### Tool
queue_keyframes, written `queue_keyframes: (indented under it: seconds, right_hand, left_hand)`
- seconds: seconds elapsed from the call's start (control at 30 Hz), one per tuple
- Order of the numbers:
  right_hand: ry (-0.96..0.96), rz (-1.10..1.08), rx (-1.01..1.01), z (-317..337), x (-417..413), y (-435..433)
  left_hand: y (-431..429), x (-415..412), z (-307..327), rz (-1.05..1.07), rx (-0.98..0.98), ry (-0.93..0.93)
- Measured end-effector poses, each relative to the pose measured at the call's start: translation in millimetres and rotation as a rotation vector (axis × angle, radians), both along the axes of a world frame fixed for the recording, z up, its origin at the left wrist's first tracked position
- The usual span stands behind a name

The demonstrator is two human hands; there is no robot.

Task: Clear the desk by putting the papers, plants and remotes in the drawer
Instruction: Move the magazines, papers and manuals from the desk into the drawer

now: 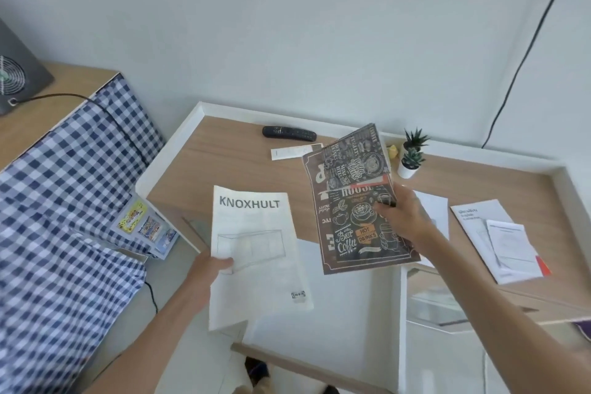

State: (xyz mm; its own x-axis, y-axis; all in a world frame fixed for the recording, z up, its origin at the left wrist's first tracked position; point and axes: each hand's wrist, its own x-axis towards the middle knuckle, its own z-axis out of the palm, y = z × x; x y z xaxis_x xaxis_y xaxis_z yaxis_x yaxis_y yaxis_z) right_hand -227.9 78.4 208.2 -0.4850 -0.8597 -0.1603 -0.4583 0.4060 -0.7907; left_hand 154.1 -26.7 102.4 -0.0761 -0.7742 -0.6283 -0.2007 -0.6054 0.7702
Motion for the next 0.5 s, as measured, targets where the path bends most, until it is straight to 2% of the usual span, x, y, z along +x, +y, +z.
queue_keyframes:
  seconds: [0.2, 0.33, 0.5]
  right_hand:
    - [-0.181, -0.133, -0.033, 2, -16, 55]
    - [-0.342, -0.243, -0.100, -2, -18, 87]
    - [-0.446, -0.357, -0.110, -9, -12, 117]
  left_hand:
    - [54, -25, -5, -0.239, 0.244, 0.119]
    - [72, -35, -19, -0.401, 0.323, 0.118]
    - [87, -45, -44, -0.487, 0.413, 0.096]
